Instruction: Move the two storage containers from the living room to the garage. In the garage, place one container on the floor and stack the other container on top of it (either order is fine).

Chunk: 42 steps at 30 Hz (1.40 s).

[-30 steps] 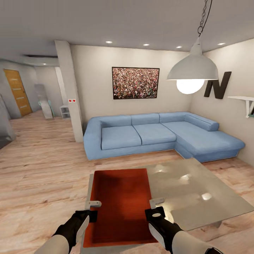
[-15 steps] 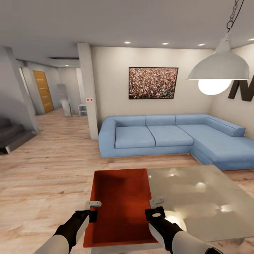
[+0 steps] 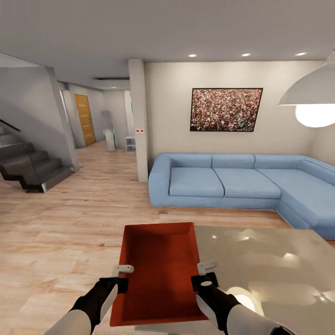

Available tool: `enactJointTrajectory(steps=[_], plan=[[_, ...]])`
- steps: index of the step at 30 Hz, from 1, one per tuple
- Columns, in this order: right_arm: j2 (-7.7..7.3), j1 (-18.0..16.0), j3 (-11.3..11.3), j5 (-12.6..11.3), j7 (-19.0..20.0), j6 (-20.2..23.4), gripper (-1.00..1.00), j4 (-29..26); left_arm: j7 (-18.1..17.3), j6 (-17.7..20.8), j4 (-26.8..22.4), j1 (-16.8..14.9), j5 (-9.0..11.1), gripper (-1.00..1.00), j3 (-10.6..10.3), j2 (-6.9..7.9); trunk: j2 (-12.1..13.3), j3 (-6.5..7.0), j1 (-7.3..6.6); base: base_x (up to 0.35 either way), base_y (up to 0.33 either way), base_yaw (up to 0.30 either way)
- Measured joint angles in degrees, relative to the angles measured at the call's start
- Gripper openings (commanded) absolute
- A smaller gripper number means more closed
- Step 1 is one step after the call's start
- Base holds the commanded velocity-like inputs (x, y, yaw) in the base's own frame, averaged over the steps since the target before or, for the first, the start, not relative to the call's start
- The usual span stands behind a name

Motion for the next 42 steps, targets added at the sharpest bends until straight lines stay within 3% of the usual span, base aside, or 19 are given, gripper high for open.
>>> enactJointTrajectory(steps=[42], plan=[[0.00,0.00,-0.01,0.02,0.00,0.00,-1.00,-0.01,0.00,-0.01,0.00,0.00,0.01,-1.00,0.00,0.00,0.00,0.00,0.00,0.000,0.000,0.286]])
